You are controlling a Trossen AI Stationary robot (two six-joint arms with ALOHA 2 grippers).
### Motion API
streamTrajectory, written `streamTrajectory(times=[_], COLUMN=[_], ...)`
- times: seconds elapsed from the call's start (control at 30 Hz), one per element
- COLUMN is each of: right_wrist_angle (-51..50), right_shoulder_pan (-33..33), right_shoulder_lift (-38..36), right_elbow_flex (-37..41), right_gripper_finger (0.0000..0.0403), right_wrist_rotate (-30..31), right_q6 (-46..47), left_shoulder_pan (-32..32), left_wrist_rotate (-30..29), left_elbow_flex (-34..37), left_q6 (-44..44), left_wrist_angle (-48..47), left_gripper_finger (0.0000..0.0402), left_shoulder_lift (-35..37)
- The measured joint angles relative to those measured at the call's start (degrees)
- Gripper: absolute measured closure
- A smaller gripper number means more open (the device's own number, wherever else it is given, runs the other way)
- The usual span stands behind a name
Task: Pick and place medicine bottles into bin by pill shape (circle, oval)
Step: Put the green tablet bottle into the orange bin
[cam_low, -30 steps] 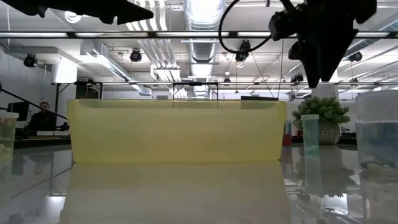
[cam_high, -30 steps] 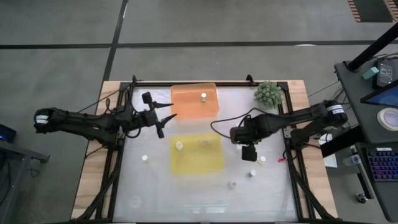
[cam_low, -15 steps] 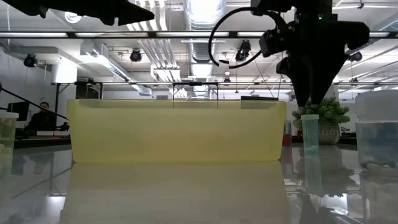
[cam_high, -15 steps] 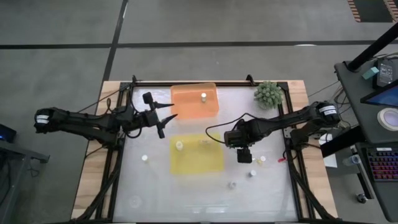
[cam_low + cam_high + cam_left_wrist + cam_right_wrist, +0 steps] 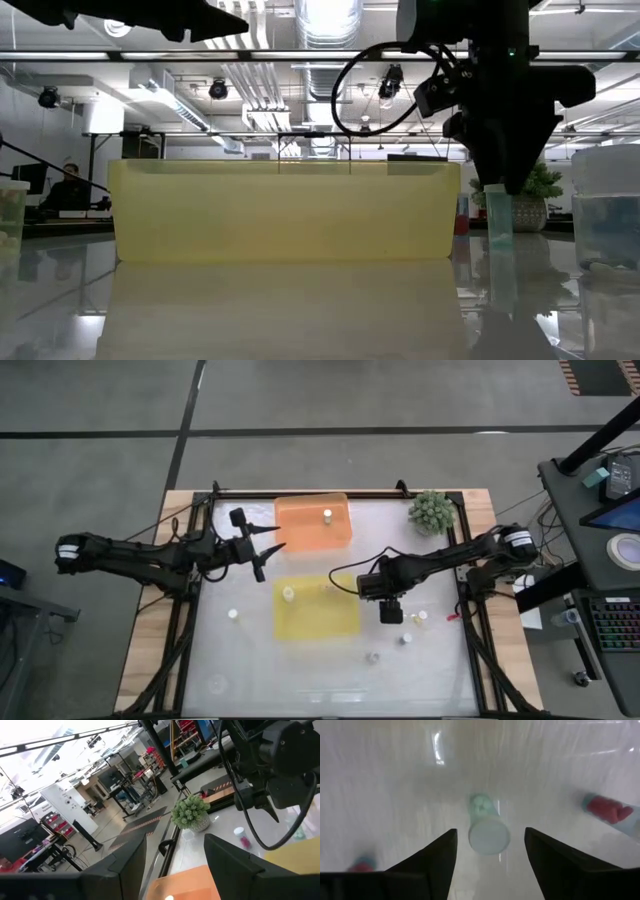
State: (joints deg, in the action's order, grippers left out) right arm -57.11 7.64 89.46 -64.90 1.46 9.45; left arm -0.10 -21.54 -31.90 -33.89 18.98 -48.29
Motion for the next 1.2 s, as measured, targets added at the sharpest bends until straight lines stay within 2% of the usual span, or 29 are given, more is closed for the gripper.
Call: streamTrajectory(times=[0.8,0.93,1.2], right_wrist_angle=[3.4,3.3,-4.3], right_shoulder_pan=[0.0,0.0,-0.5], right_shoulder_lift=[-0.6,-0.8,-0.8], right_elbow_flex=[2.4,2.4,-5.9], right_gripper_finger=[0.0286,0.0292,0.0289], right_wrist_rotate=[-0.5,-0.6,0.0], right_q6=[1.1,1.1,2.0], left_shoulder_pan=[0.0,0.0,0.1], left_wrist_rotate=[0.0,0.0,0.0], left_elbow_flex=[0.0,0.0,0.0], left_q6=[0.0,0.0,0.1], left_wrist_angle=[0.0,0.0,-0.1], left_gripper_finger=[0.0217,0.0217,0.0217], left_shoulder_lift=[0.0,0.0,0.0])
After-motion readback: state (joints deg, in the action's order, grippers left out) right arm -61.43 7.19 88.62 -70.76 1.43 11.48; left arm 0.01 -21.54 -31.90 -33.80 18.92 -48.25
